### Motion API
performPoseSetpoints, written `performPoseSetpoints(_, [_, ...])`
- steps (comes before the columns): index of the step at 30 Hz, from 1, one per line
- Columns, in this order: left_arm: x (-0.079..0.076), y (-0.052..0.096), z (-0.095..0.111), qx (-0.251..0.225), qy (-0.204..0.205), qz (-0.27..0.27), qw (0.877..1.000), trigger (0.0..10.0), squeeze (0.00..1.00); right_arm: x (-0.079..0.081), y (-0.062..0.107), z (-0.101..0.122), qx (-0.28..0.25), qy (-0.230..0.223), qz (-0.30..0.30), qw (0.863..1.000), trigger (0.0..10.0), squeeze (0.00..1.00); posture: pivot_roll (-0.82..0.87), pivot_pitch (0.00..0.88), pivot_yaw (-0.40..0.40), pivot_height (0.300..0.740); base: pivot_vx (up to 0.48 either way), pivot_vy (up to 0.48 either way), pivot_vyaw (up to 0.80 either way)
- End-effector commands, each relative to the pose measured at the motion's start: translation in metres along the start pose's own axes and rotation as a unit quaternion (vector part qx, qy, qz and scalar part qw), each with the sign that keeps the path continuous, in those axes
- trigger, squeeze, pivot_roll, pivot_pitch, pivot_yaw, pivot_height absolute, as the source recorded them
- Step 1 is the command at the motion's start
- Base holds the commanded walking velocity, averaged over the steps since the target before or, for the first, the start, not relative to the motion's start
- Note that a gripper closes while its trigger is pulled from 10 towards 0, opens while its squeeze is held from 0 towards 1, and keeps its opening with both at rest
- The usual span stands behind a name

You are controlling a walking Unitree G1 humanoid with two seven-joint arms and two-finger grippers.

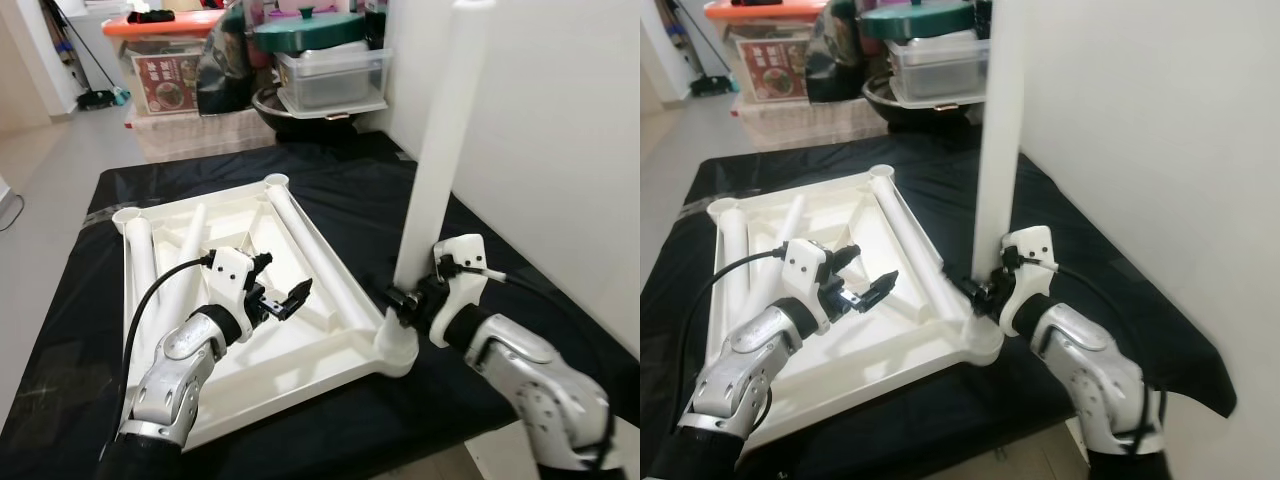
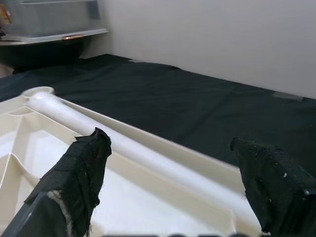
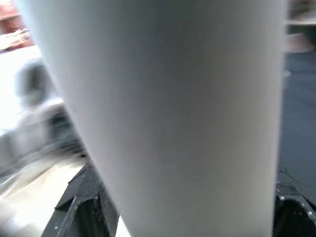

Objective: Building children table

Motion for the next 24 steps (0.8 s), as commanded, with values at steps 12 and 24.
performPoseSetpoints(12, [0.006, 0.004, -0.005, 0.009, -0.002, 0.014, 1.000, 10.0, 0.00, -0.073, -0.013, -0.034, 0.027, -0.066, -0.217, 0.974, 0.0, 0.00, -0.12, 0.000, -0.019, 0.740, 0.000, 0.000, 0.00])
performPoseSetpoints(24, [0.003, 0.004, -0.008, 0.012, -0.002, 0.012, 1.000, 10.0, 0.00, -0.089, 0.002, -0.024, -0.002, -0.034, -0.427, 0.904, 10.0, 0.00, -0.12, 0.000, -0.012, 0.740, 0.000, 0.000, 0.00])
Point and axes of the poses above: a point about 5 cm out from each wrist's last joint towards the gripper, its own y axis pointing back from the gripper into the wrist, its own z axis along the axis of the wrist's last joint, x = y × z, the point moved 6 cm from there along -y, pointing out of the wrist towards the gripper, and after that the axes turned 7 degrees about -y, right-handed, at the moved point
